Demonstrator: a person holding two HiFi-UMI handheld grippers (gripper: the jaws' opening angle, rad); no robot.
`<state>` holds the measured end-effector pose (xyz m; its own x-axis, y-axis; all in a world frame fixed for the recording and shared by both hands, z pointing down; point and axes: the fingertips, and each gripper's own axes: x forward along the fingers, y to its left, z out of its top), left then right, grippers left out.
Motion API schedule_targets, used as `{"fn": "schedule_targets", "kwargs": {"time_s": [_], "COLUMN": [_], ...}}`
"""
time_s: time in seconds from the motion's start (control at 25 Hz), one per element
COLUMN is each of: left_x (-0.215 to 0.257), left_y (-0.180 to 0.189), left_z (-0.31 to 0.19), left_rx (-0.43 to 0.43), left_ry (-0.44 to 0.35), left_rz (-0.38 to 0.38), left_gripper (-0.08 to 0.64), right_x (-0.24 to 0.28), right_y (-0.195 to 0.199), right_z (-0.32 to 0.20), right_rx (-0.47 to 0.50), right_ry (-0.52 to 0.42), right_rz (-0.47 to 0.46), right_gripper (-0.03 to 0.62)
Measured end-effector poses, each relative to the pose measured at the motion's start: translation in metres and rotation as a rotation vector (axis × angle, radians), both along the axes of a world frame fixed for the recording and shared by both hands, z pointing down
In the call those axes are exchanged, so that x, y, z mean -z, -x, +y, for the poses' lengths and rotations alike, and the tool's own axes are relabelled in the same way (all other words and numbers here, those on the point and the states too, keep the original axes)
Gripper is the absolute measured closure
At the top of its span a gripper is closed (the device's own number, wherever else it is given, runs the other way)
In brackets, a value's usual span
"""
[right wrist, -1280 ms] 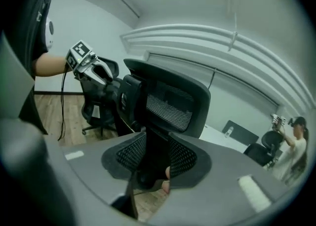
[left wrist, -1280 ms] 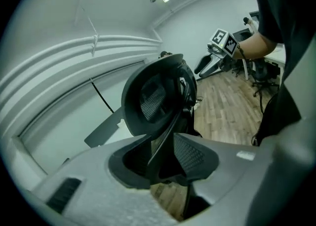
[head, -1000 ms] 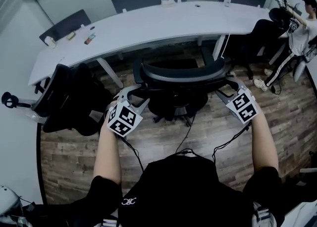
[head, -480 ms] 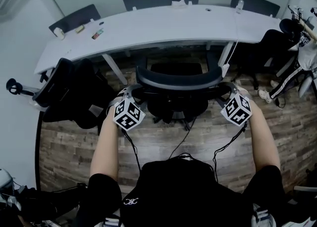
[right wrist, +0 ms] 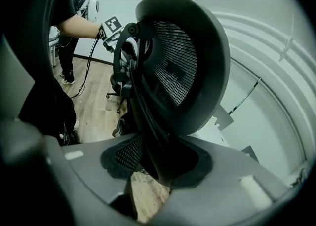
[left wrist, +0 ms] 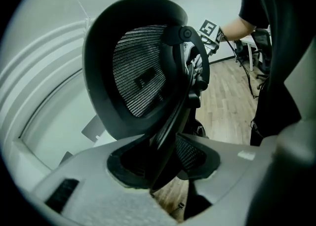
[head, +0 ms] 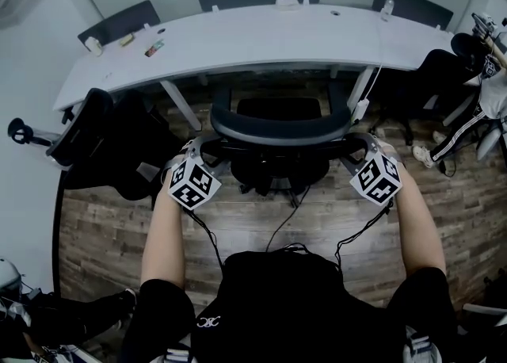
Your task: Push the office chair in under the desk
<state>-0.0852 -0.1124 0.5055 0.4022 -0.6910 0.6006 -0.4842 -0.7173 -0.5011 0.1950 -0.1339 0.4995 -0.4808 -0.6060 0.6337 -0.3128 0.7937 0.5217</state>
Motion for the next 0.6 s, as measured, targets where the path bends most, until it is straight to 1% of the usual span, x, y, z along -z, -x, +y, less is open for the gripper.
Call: {"fn": "schedule_targets", "kwargs": {"time_s": [0.2, 0.48, 0.6], "left_x": [-0.001, -0.002, -0.004], "left_y": [0.001, 0.000, 0.002], "left_z": [-0.002, -0.017, -0.028], "left_rx": [0.008, 0.052, 0.066], "left_ry": [0.023, 0.007, 0.023], "left_rz": [0.013, 0.024, 0.032], "left_gripper": [0.388, 0.386, 0.387], "right_x": [-0.001, -0.001, -0.002], "right_y": [0.000, -0.002, 0.000], "right_z": [-0.005, -0.021, -0.032], "right_rx": [-0.010, -0.013, -0.016], "right_ry": [0.025, 0.000, -0.003], "right_rz": [-0.010, -0.030, -0.027], "right_gripper": [0.425, 0.424, 0.423]}}
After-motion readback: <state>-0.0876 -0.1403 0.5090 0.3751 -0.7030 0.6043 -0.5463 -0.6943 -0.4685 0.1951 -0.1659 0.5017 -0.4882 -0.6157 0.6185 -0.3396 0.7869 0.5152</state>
